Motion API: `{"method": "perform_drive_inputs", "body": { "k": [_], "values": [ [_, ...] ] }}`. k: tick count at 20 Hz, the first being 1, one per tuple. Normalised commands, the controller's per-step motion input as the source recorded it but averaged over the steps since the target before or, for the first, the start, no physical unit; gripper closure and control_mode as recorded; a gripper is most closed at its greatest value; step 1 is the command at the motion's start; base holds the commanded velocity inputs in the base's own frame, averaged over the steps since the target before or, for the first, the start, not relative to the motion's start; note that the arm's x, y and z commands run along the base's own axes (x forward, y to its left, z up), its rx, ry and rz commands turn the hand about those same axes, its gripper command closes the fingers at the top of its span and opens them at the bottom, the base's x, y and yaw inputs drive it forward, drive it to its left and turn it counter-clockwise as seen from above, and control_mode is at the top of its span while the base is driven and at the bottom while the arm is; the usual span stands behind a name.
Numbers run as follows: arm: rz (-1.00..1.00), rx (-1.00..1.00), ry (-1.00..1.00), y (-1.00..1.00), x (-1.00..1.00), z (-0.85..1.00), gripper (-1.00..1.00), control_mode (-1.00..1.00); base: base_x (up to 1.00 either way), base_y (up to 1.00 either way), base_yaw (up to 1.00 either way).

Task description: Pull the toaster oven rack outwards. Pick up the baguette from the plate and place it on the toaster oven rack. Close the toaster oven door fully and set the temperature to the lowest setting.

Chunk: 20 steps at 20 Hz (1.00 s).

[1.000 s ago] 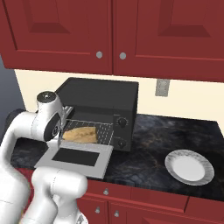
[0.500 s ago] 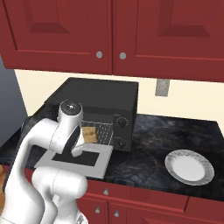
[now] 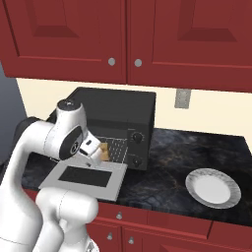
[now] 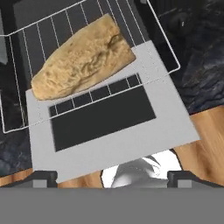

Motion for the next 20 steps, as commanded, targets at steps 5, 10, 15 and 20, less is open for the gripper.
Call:
{"method": "perform_drive_inputs", "body": {
  "k": [5,10,15,20],
  "values": [
    [0.22,-0.01,-0.10,-0.48,0.09,-0.64,-1.00,-1.00,0.00,0.00,0.00],
    [0.14,0.00,-0.07,-0.10,0.07,-0.53,-1.00,-1.00,0.00,0.00,0.00],
    [0.06,0.00,-0.03,0.21,0.26,-0.12,-1.00,-1.00,0.00,0.00,0.00],
    [0.01,-0.02,0.00,0.14,0.21,-0.02,-1.00,-1.00,0.00,0.00,0.00]
  ]
}}
